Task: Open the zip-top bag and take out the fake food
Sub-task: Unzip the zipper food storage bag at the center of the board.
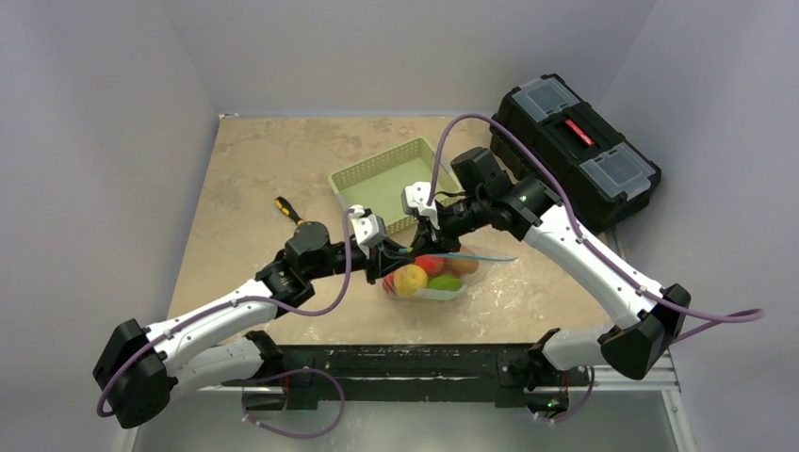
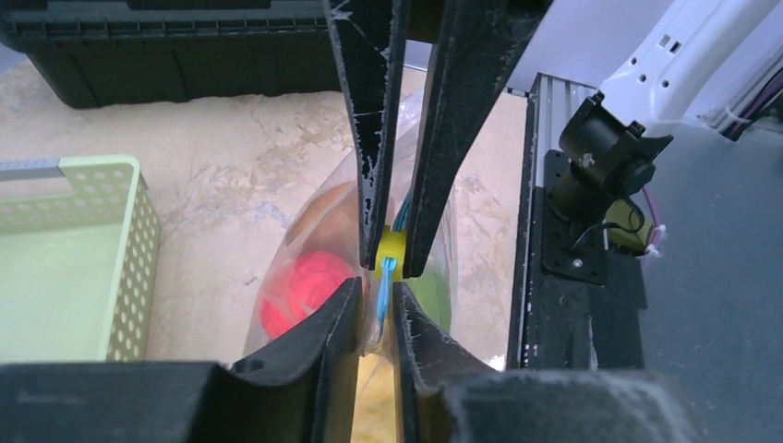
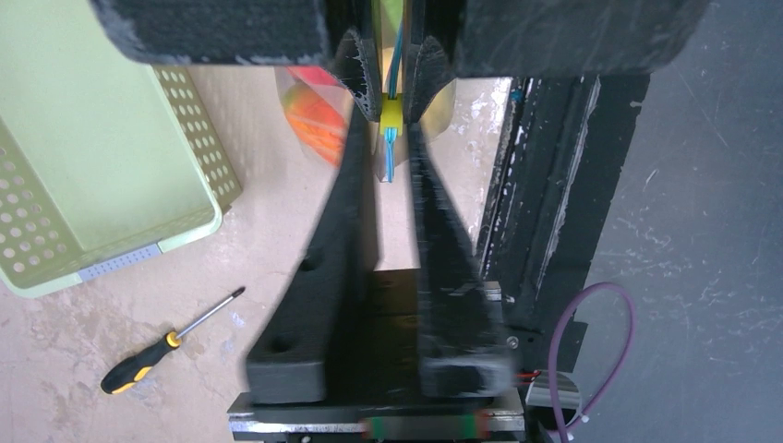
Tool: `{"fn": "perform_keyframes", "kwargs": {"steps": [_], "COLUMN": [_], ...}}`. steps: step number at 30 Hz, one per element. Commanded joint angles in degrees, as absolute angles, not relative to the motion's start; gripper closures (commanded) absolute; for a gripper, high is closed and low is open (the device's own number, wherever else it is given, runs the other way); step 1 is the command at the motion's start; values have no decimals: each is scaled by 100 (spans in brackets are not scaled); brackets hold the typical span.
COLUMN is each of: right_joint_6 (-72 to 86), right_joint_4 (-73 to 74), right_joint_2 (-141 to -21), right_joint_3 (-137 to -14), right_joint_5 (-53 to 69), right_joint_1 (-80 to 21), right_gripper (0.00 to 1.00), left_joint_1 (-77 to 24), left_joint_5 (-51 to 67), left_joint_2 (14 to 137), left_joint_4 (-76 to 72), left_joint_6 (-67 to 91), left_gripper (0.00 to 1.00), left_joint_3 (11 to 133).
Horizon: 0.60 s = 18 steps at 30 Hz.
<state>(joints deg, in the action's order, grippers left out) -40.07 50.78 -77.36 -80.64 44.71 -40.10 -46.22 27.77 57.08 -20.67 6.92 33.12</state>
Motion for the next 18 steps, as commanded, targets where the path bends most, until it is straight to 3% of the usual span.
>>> {"fn": "perform_keyframes", "kwargs": {"steps": [1,18], "right_joint_6": [-4086,-3865], "right_joint_4": [5113,4824], "right_joint_2": [-7694,-7183], "right_joint_3": [-8125,-7497], "right_joint_5": [4589,4396], "right_joint_1": [-3988,-3529], "right_gripper": [100,100], "left_joint_1": [-4625,-4580], "left_joint_5": [3048,1944], "left_joint_2": [5760,4217], "left_joint_4": [-2375,-2074], "left_joint_6": [733,760], "left_gripper": [100,100], "left_joint_3": [3532,2477]}}
